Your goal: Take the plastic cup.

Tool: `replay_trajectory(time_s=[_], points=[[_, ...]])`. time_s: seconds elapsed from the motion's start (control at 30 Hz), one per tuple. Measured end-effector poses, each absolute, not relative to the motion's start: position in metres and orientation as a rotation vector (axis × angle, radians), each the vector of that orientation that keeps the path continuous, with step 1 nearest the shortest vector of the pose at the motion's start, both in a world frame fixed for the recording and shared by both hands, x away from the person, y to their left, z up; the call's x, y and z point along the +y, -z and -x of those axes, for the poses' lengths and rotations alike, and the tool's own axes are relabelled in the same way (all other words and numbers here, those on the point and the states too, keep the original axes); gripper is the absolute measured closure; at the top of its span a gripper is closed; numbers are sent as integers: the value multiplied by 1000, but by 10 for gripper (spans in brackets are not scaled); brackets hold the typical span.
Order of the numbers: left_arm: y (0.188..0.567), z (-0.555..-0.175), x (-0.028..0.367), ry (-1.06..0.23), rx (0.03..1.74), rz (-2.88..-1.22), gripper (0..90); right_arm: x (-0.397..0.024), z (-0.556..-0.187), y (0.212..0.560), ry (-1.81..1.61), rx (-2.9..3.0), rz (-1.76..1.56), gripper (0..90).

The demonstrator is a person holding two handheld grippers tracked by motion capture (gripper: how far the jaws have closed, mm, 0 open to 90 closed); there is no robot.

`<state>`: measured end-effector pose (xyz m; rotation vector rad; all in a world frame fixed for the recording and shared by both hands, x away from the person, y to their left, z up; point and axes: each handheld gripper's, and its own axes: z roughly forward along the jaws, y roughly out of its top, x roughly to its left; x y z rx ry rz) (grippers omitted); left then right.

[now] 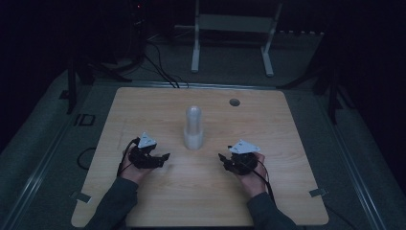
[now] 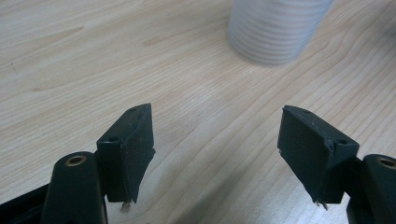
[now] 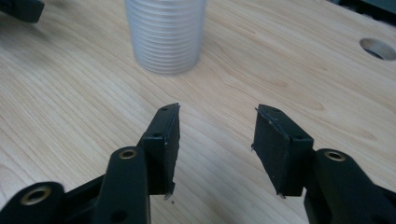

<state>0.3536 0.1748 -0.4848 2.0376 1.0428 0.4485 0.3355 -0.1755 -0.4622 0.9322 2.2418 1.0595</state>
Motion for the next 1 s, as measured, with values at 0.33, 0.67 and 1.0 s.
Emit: replay_trajectory(time_s=[0.33,0.67,1.0], points=[[475,-352,175,-428,1026,-2008,276,-162,-338,462,-1079,2281,-892,527],[463,-353,175,-399,994,-1966,276,-138,-348,450,-1107,2307,-880,484],[447,-354,175,-409,961,-1947,278,-122,-363,442,-1241,2295,-927,456]])
